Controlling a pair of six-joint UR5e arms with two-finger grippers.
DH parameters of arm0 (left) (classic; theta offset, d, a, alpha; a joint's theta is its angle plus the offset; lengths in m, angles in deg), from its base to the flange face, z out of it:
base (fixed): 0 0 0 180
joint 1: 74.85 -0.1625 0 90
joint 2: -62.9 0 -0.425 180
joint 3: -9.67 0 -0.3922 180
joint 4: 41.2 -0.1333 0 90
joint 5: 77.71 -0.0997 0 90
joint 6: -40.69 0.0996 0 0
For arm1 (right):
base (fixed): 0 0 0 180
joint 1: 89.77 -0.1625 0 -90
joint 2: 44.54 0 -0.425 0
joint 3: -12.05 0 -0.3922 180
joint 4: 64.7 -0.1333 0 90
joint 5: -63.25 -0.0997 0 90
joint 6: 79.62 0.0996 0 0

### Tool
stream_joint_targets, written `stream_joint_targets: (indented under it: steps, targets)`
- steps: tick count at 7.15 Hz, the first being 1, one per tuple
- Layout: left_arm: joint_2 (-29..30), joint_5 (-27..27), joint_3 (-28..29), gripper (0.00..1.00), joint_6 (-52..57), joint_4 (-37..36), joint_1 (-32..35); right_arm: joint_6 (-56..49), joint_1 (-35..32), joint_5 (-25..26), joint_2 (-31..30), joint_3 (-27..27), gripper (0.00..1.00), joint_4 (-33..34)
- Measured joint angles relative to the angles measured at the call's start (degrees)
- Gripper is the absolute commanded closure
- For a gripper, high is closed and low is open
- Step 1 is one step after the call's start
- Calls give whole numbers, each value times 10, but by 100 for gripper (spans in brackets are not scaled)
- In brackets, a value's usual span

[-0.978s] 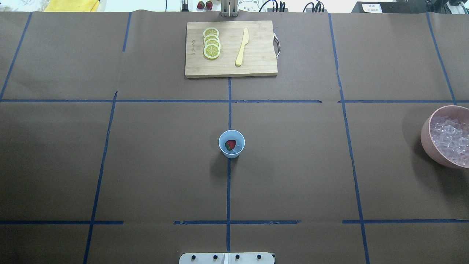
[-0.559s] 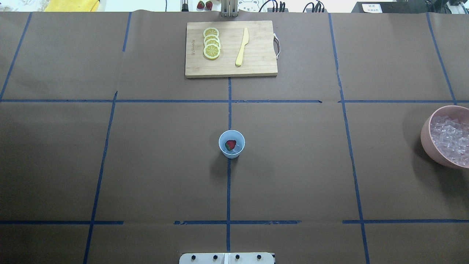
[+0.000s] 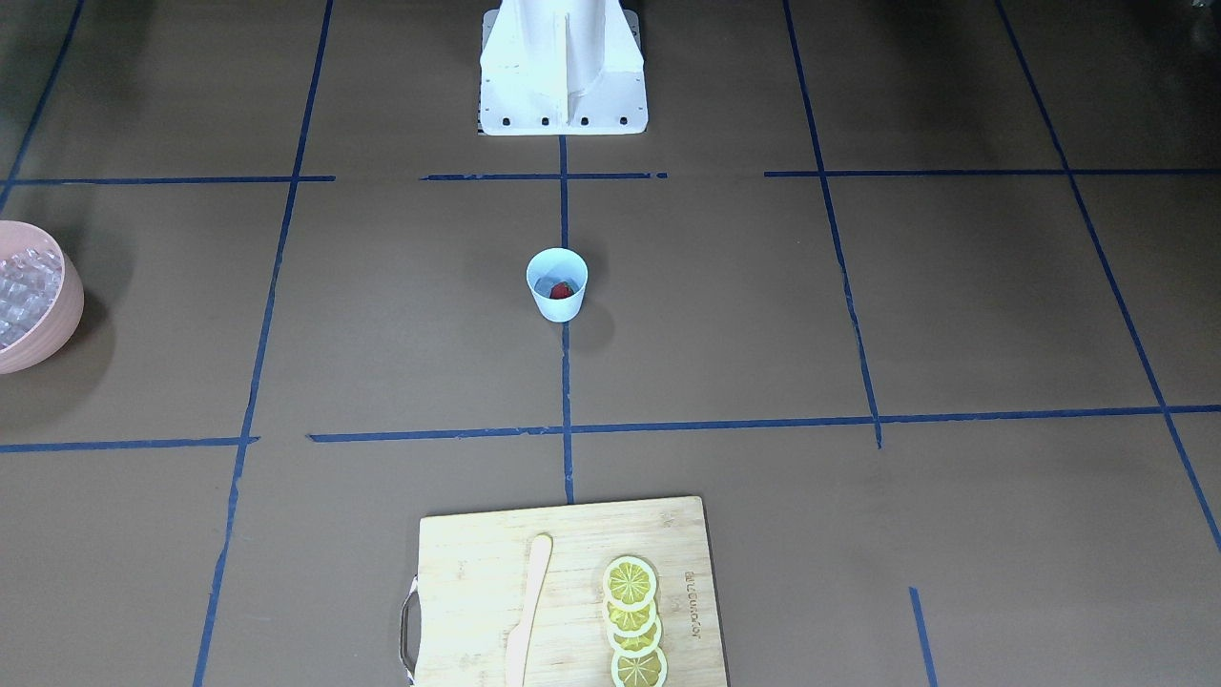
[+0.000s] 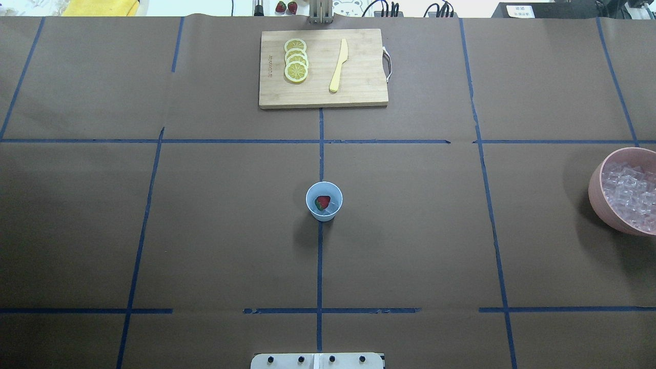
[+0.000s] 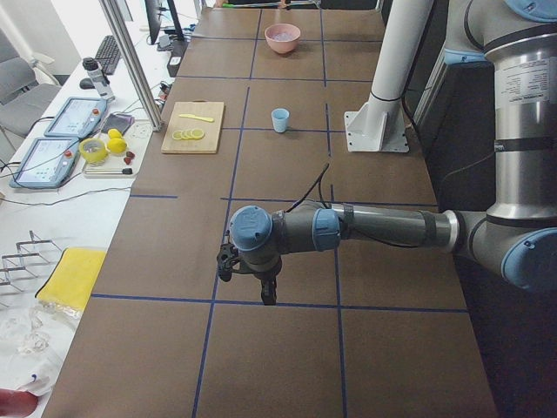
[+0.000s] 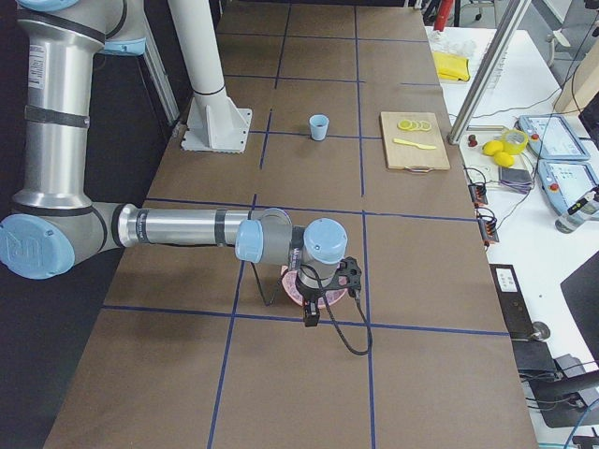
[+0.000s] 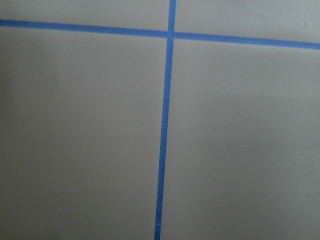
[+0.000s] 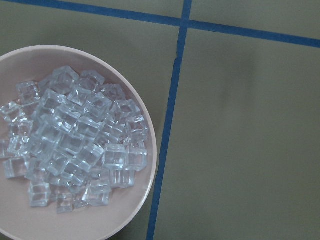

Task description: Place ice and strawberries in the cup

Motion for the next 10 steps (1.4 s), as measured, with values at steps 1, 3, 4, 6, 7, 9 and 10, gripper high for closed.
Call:
stream_joint_targets:
  steps: [1, 3, 4, 6, 7, 9, 10]
  targets:
    - [-1, -3, 5, 0, 0, 5, 0, -2, -4, 2, 5, 1, 0, 0]
    - [0, -49, 3, 0, 0, 7, 0, -3, -9, 26, 19, 1, 0, -1]
    - [1, -67, -1, 0, -1, 7, 0, -2, -10, 41, 22, 0, 0, -1]
    - [1, -75, -6, 0, 1, 6, 0, 0, -10, 49, 23, 1, 0, 0]
    - [1, -75, -6, 0, 2, 6, -3, 1, -10, 49, 23, 1, 0, 0]
    - [0, -77, -6, 0, 29, 7, -10, 0, -10, 49, 22, 1, 0, 0]
    - [-1, -77, -6, 0, 53, 6, -10, -1, -10, 49, 21, 1, 0, 0]
